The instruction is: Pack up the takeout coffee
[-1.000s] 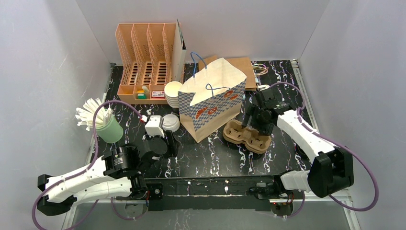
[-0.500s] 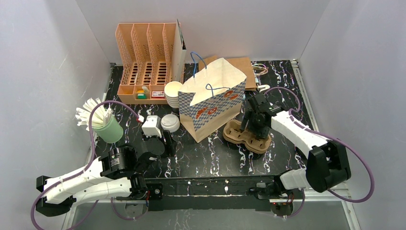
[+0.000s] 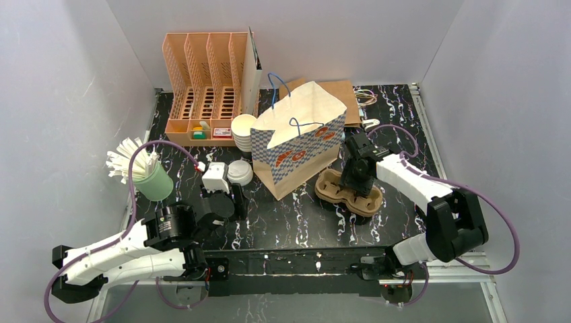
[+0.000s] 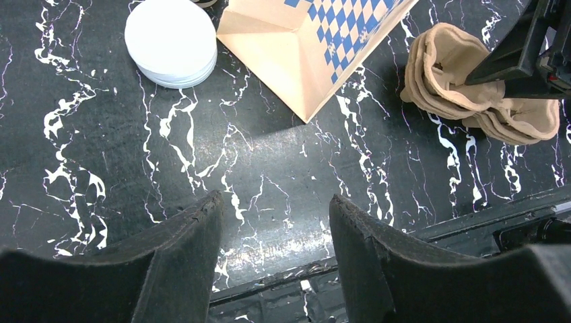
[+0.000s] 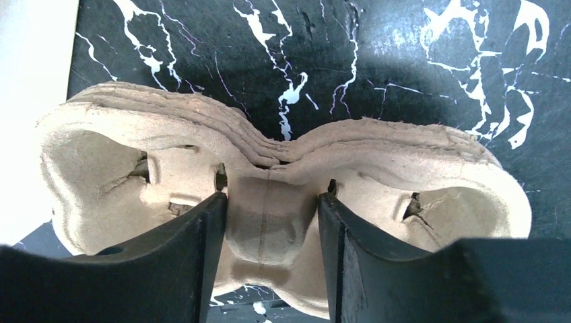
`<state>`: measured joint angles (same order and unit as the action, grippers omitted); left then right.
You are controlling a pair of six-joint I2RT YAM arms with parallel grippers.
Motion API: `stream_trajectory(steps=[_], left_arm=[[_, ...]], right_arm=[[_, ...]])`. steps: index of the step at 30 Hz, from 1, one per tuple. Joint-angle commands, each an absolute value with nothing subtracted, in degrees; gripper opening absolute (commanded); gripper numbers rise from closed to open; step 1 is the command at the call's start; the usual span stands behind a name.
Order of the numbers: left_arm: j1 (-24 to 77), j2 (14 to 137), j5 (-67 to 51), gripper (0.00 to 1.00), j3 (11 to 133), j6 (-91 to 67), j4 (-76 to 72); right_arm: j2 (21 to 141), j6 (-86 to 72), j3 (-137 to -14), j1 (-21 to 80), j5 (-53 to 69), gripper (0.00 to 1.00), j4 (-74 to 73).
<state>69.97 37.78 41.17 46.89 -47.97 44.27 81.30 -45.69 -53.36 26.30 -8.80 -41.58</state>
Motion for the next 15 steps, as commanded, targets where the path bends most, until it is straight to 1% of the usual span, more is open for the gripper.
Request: stream_trajectory(steps=[1,4,13,15], left_arm=[[69.96,38.12,43.54,0.57,48.12,-47.43,45.88],[69.96,38.57,43.49,0.57,48.12,-47.21,45.67],[69.96,39.71,41.34,0.57,47.82,-46.39,43.57],[69.96,39.56,41.0,0.57,47.88,-46.25,43.22]], right_arm=[[78.3,-46.65,-55.82,26.56,-9.74,0.58,-45.33],[76.16,-46.67,-57.09,26.59,-9.59,0.54,-47.2],[71.89,-45.92,-61.06,26.57,-10.3,0.53,-50.69],[71.17,-44.33,-62.65,26.55,-10.52,0.5,-51.22]])
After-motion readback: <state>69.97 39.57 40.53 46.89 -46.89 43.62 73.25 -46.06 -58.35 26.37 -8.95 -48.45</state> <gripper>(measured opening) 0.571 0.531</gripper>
